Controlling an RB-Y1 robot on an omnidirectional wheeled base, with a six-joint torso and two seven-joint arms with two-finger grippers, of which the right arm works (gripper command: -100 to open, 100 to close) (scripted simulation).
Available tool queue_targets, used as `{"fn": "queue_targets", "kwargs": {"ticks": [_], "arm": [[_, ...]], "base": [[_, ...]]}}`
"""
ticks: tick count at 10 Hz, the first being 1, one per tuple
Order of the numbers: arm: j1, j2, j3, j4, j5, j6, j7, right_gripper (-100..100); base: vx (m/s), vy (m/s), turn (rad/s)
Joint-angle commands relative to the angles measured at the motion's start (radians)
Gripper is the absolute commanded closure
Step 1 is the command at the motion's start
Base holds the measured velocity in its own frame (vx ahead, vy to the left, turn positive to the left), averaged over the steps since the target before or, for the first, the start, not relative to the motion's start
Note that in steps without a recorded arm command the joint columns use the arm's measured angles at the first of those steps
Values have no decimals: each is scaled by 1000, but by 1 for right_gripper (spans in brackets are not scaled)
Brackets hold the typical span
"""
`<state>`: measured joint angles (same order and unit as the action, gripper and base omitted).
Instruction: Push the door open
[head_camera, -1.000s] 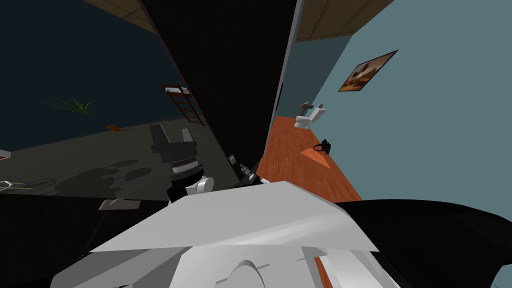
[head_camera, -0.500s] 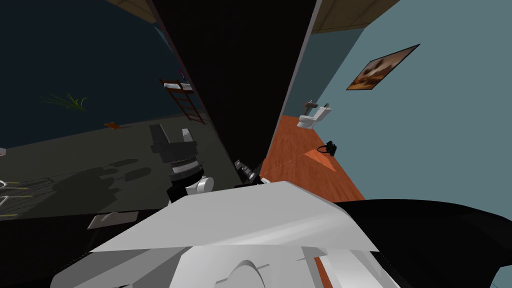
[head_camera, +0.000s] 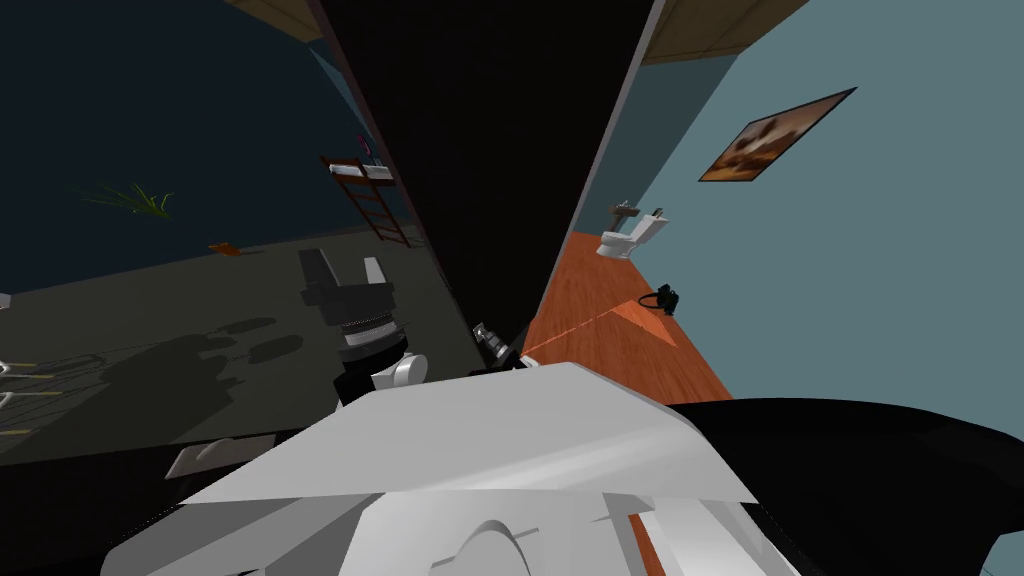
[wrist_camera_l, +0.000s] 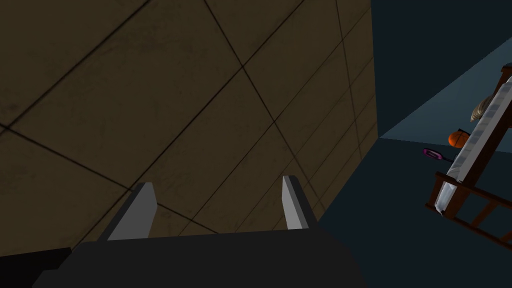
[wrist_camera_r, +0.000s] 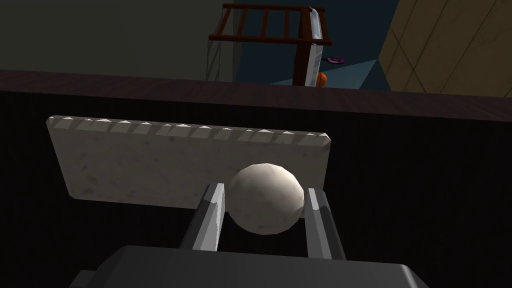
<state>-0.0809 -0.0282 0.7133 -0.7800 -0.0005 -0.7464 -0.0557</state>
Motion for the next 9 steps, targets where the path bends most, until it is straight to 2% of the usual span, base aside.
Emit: {"fn": "queue_targets", "kwargs": {"ticks": [1, 4, 5, 9], "arm": [[2, -1, 0, 1, 0, 0, 0, 100], [2, -1, 0, 1, 0, 0, 0, 100], [1, -10, -14, 5, -5, 1, 3, 100], [-1, -24, -46, 10, -16, -1, 9, 100]], "base": [[-12, -14, 3], [-5, -4, -3], [38, 83, -20], [79, 155, -40]]}}
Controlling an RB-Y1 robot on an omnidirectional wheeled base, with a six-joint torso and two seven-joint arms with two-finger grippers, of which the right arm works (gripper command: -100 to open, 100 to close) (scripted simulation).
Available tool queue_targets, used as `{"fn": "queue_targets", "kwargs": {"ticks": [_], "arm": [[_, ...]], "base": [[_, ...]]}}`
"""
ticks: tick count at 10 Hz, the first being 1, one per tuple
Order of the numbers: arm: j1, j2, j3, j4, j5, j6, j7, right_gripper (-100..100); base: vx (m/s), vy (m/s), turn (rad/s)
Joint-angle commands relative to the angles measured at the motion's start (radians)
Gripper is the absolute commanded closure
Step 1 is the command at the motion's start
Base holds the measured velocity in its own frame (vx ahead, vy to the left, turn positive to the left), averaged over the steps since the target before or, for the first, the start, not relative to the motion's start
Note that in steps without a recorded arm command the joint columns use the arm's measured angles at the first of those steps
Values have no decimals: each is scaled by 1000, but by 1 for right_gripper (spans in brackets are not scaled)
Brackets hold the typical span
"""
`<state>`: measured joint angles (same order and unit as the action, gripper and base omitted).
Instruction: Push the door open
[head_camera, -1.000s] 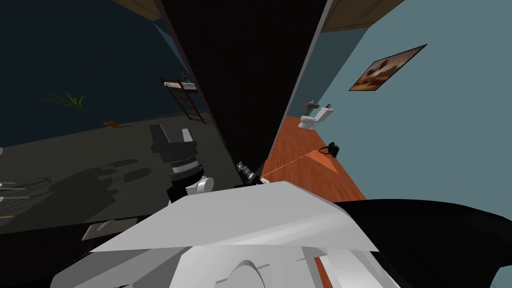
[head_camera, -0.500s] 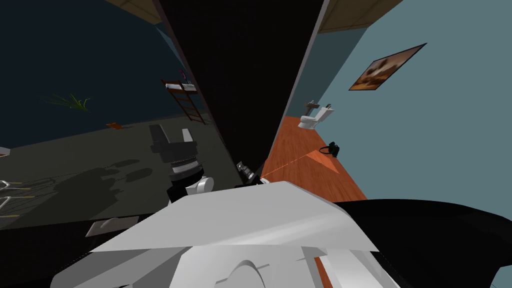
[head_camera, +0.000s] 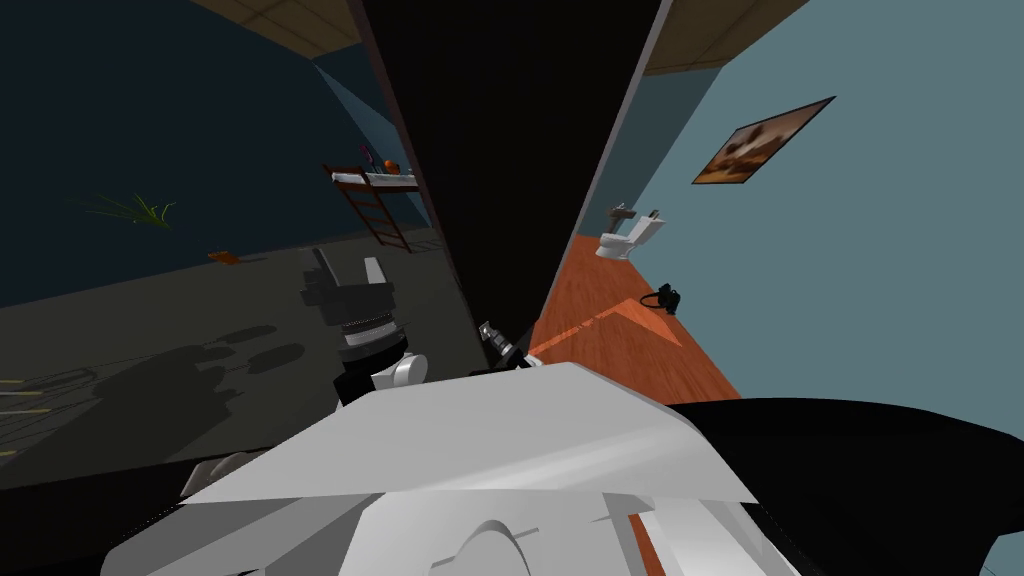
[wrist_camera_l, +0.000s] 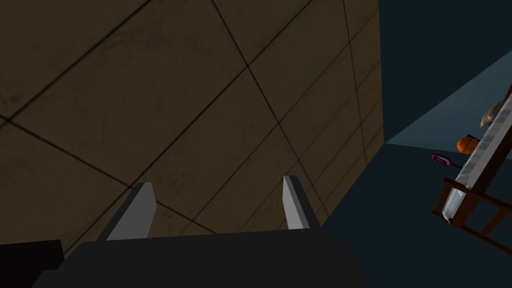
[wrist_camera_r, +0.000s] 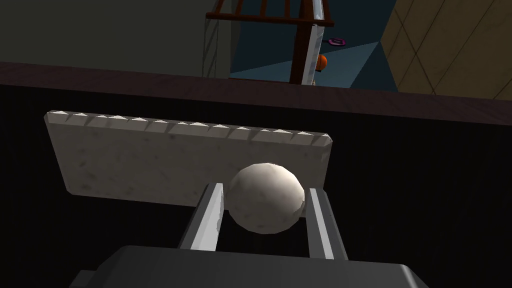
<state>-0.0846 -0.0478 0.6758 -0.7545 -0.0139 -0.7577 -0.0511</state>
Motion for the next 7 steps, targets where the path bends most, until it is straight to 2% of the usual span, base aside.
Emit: {"fn": "queue_targets", "kwargs": {"ticks": [1, 2, 3, 4, 7], "arm": [[1, -9, -22, -14, -7, 9, 7, 100], [0, -14, -37, -11, -12, 9, 10, 100], [0, -14, -37, -11, -12, 9, 10, 100], [-2, -19, -61, -8, -21, 7, 14, 100], [-5, -25, -96, -2, -33, 5, 21, 100]], "base": [[103, 161, -31], [148, 193, -51], [112, 140, -13], [106, 171, -43], [123, 151, -54]]}}
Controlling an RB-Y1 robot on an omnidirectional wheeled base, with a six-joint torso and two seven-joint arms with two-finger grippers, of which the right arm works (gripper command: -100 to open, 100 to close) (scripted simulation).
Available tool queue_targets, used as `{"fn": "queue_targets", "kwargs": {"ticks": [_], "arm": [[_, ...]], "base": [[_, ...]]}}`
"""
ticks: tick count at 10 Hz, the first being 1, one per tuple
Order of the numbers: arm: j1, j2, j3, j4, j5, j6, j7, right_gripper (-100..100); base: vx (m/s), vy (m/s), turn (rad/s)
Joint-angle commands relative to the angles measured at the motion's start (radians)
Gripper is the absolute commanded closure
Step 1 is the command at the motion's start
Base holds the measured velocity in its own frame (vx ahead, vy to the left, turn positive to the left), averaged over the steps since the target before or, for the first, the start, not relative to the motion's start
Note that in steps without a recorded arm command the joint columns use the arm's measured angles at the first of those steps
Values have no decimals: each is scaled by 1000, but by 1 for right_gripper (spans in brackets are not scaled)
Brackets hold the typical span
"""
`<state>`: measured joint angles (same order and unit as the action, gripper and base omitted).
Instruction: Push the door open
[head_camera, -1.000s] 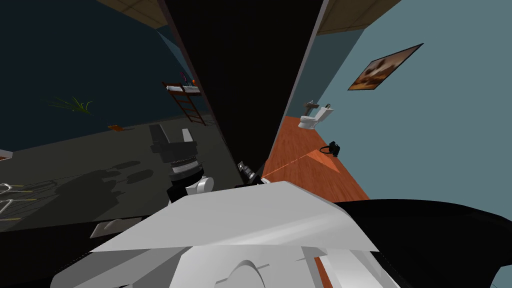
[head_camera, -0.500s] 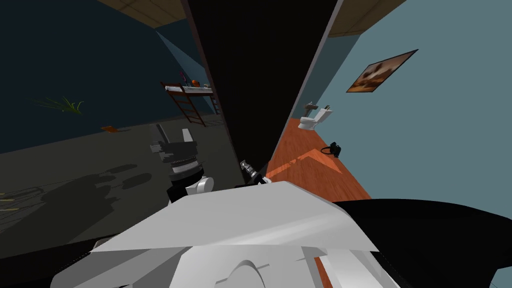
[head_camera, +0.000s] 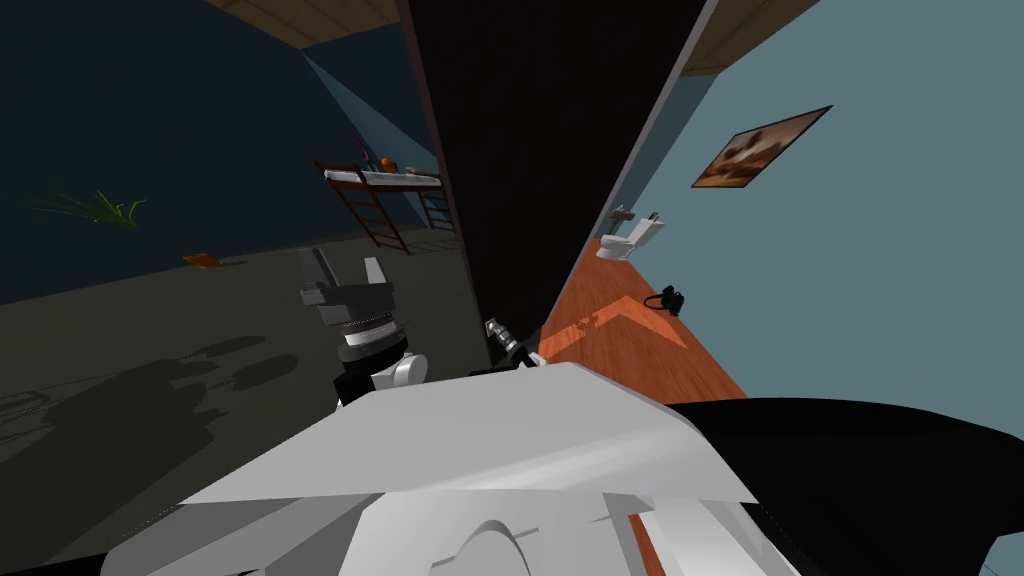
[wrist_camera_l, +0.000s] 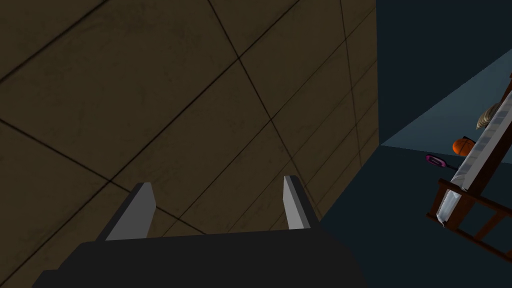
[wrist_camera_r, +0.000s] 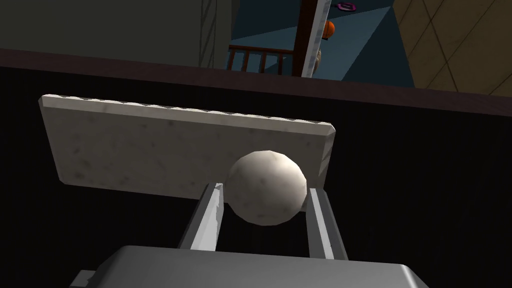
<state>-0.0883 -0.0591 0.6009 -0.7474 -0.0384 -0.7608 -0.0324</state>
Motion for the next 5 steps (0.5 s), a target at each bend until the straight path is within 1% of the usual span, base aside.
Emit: {"fn": "queue_targets", "kwargs": {"ticks": [1, 2, 3, 4, 5], "arm": [[-2, -15, -31, -8, -11, 7, 4, 100], [-3, -15, -40, -6, -14, 7, 6, 100], [-4, -16, -58, -3, -21, 6, 9, 100], [27, -18, -30, -49, -12, 20, 14, -100], [27, -18, -30, -49, -12, 20, 14, -100]], "base": [[114, 149, -49], [92, 127, -49], [153, 119, -89], [-43, 2, -153], [-159, -85, -37]]}}
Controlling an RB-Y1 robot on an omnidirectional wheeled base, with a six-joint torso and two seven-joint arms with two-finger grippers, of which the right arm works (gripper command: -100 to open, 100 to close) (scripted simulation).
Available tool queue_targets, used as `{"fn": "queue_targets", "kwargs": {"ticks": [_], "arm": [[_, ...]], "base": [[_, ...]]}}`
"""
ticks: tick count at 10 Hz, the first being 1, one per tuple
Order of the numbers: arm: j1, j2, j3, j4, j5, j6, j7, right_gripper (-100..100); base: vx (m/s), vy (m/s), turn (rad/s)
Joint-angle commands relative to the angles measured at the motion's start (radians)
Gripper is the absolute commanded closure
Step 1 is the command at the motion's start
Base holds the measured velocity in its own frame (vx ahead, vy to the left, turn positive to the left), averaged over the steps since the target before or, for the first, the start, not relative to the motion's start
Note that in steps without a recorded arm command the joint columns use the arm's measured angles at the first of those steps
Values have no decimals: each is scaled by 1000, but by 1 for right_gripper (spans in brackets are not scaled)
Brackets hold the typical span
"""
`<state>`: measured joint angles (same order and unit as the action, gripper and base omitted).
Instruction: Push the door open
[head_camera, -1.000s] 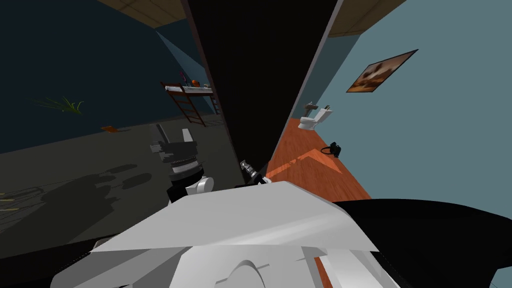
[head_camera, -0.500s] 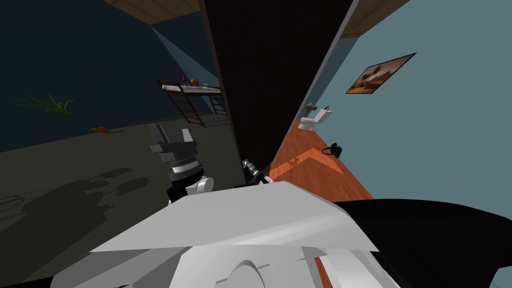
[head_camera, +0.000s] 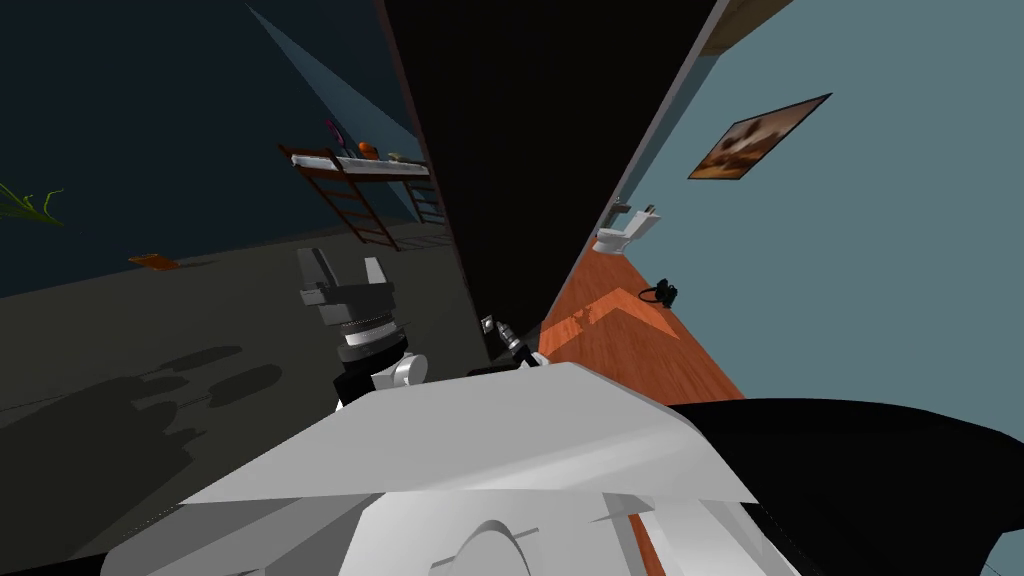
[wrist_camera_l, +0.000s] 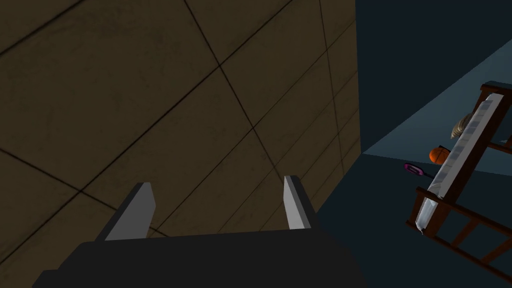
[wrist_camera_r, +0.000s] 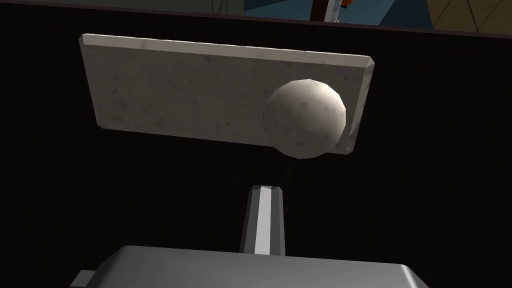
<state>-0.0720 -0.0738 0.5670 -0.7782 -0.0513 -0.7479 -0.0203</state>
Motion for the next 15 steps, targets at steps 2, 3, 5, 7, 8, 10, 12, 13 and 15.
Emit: {"fn": "queue_targets", "kwargs": {"ticks": [2, 3, 5, 7, 8, 10, 12, 13, 15], "arm": [[26, 13, 16, -27, 5, 7, 11, -100], [37, 30, 25, -34, 8, 6, 19, -100], [51, 60, 36, -42, 11, 6, 28, -100], [49, 36, 30, -36, 9, -1, 29, -100], [49, 33, 29, -35, 9, -4, 30, -100], [49, 29, 25, -29, 8, -14, 32, -100], [50, 36, 22, -24, 6, -24, 35, -100], [50, 42, 21, -22, 6, -28, 36, -100], [48, 48, 19, -17, 6, -30, 36, -100]], "base": [[-188, -130, -60], [-266, -155, -97], [-196, -115, -95], [-1, 23, 15], [192, 129, 13], [194, 154, 20], [204, 131, 22], [177, 129, 20], [118, 98, 1]]}}
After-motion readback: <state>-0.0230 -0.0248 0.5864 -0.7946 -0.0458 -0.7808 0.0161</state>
